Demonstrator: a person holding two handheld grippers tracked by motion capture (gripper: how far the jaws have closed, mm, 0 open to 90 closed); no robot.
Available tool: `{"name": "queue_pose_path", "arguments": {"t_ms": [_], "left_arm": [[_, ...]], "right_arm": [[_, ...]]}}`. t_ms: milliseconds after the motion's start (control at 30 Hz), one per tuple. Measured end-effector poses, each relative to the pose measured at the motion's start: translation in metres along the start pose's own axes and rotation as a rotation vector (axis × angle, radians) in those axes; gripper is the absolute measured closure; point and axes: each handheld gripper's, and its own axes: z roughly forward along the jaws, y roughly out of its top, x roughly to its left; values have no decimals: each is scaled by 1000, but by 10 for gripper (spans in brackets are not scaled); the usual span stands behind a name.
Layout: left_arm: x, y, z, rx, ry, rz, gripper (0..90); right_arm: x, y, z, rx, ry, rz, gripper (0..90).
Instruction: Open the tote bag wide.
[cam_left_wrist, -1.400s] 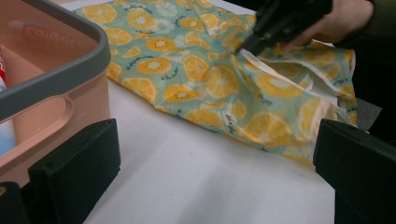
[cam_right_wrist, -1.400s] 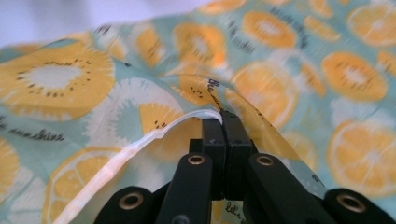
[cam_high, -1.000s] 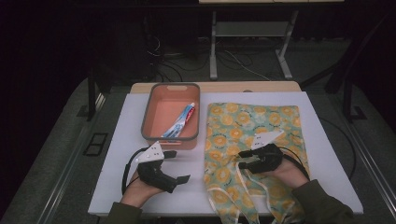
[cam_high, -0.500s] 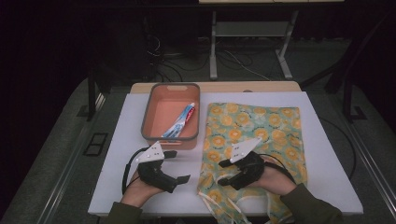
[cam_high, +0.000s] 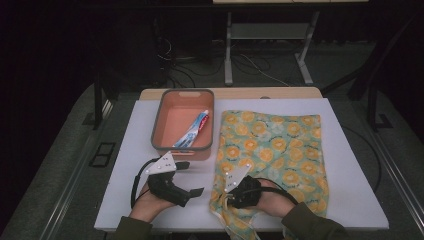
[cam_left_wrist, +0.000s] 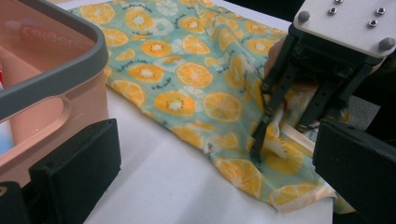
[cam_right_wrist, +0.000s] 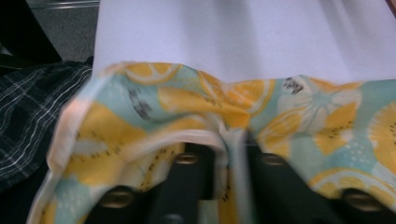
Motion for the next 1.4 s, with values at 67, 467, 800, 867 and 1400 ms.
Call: {"name": "queue_pose_path", "arguments": {"t_ms": [67, 467, 800, 867, 1400], "left_arm": [[0, 0, 0, 1, -1, 0, 0], [1, 0, 0, 1, 1, -3, 0], [1, 0, 0, -4, 0, -5, 0], [1, 0, 0, -5, 0, -7, 0], [-1, 0, 2, 3, 2, -5, 0]], "right_arm": [[-3, 2, 2, 0, -33, 15, 893], [-67, 2, -2, -13, -268, 208, 895], [-106, -2, -14, -50, -285, 349, 674], [-103, -3, -20, -59, -257, 350, 549], [-50, -46, -108, -160, -196, 291, 271]]}}
